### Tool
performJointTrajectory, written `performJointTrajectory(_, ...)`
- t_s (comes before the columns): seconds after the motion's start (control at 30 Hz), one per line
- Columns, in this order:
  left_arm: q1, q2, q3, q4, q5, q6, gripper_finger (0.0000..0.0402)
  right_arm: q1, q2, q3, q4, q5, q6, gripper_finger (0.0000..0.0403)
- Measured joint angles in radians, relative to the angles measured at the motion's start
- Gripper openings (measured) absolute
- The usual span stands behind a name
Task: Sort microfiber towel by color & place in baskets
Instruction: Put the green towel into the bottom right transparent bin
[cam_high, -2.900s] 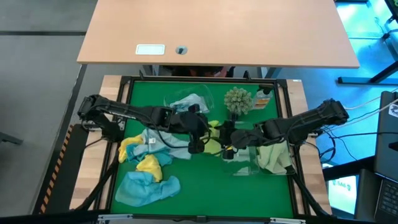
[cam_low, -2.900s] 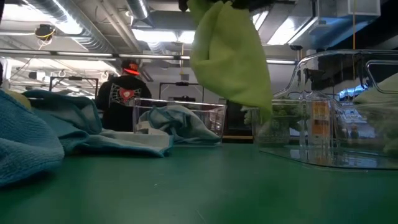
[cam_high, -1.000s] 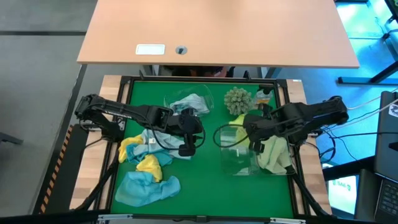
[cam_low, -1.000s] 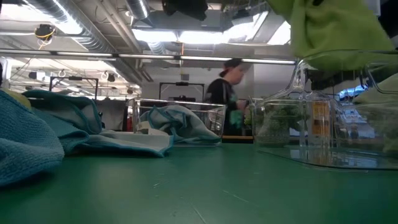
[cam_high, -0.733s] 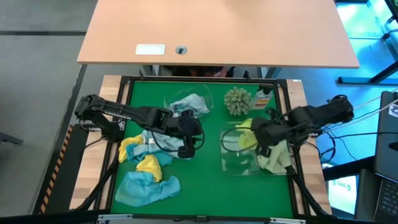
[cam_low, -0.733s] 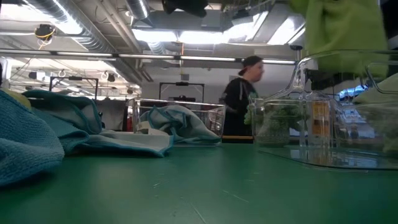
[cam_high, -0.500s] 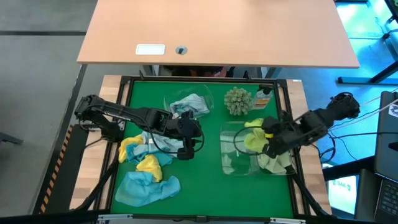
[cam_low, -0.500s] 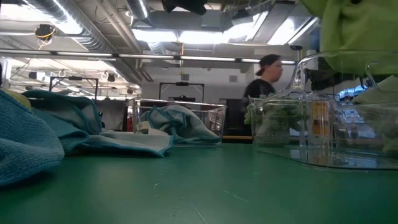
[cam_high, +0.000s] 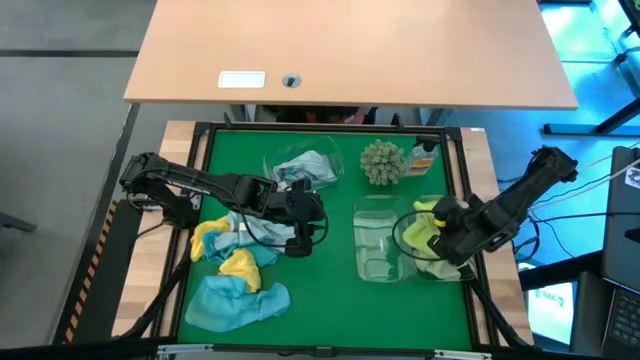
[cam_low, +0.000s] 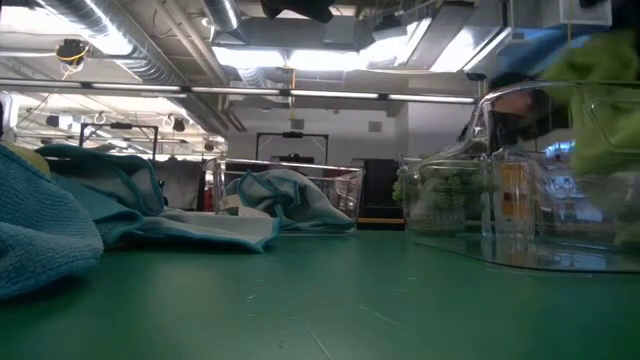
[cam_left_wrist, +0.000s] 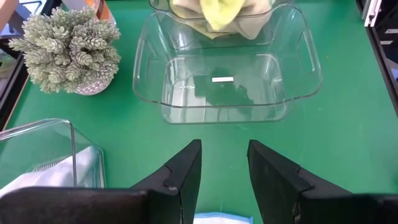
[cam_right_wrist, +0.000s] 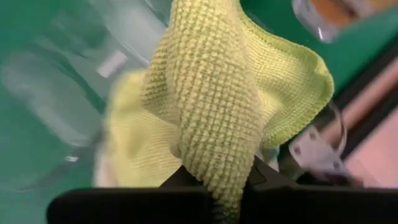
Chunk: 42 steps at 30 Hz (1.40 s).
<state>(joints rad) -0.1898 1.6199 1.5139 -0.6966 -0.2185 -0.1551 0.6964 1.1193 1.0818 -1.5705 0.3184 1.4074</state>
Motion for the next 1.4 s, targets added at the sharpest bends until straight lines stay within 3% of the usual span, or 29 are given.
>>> performJointTrajectory(0.2, 0.0, 0.0, 0.0, 0.001, 0.0, 0.0, 0.0125, -0.003, 0.017, -0.186, 0.087, -0.088, 0.102, 0.0018)
performJointTrajectory(0.63, 0.0, 0.0, 0.0, 0.002, 0.0, -0.001, 0.0125, -0.003, 0.017, -0.491, 0.707, -0.141, 0.114, 0.002)
performJointTrajectory(1.27, 0.0, 0.0, 0.0, 0.001, 0.0, 0.0, 0.0125, -0.003, 0.016, -0.515, 0.746, -0.172, 0.114, 0.0023)
performJointTrajectory(1.4, 0.0, 0.0, 0.0, 0.001, 0.0, 0.0, 0.0125, -0.003, 0.017, -0.516, 0.753, -0.172, 0.114, 0.0049)
